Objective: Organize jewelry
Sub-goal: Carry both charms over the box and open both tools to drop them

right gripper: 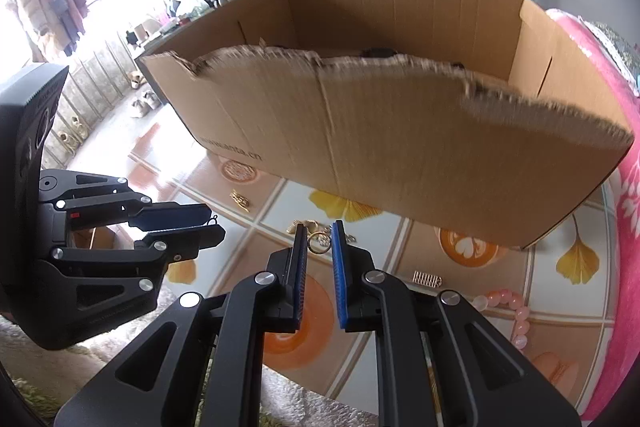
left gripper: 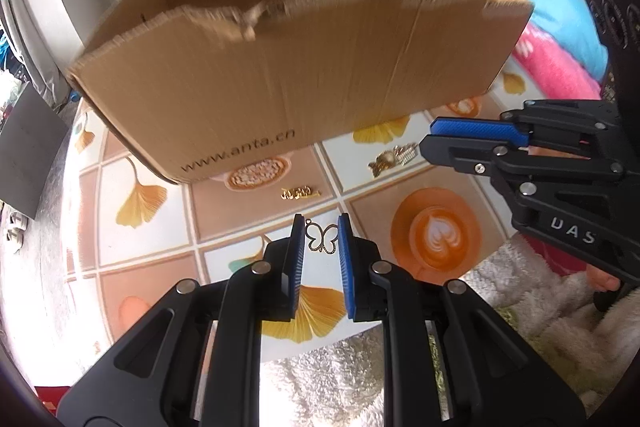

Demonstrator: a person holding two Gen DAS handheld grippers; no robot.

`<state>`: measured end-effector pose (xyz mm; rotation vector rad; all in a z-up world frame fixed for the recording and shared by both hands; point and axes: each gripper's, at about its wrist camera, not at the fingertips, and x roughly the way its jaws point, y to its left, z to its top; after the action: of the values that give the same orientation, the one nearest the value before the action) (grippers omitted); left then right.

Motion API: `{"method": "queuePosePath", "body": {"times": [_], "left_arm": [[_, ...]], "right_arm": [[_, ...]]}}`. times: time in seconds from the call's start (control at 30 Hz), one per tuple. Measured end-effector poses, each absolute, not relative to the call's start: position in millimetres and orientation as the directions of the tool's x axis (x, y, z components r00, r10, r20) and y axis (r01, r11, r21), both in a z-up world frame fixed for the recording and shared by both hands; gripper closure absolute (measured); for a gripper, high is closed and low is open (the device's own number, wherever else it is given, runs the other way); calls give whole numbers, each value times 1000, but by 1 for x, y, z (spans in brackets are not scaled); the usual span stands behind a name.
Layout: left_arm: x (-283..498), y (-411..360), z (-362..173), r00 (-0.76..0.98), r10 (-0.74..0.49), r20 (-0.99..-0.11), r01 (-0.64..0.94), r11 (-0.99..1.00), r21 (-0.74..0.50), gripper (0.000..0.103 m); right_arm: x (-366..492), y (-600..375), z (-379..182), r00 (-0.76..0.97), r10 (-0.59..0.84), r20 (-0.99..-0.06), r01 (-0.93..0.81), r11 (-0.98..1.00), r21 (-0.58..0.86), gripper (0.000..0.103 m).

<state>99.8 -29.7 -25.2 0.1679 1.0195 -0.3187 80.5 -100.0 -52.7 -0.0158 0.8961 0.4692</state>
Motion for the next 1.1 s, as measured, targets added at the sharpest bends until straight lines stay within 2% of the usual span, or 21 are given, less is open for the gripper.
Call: {"method": "queuePosePath", "body": {"times": [0.17,0.37,0.5,0.6,0.8,0.97,1.1], "left_arm": [[93,-16,21,531,-253,-809,357,932,-57,87],[98,-5,101,639,-358,-681,447,893,-50,87],[130,-10,121,644,-378,-665,472,880,-43,87],[173,-18,118,590,-398,-703,485,870,-86,87],[278,-41,71,337,-375,-863,416,882,-221,87],[326,-48,32,162,-378,-911,306,897,-318,88],[339,-52,14,114,-377,-919,263,904,-338,87]], "right_arm": [[73,-97,-20,555,443,-704,-456,870,189,90],[79,-98,46,621,517,-590,-556,820,133,90],[117,-108,74,636,519,-570,-573,813,101,90],[165,-109,74,589,486,-645,-565,819,100,90],[265,-108,27,347,422,-838,-530,825,197,90],[302,-102,-9,253,343,-904,-487,853,187,90],[309,-106,-18,244,318,-916,-467,866,176,90]]}}
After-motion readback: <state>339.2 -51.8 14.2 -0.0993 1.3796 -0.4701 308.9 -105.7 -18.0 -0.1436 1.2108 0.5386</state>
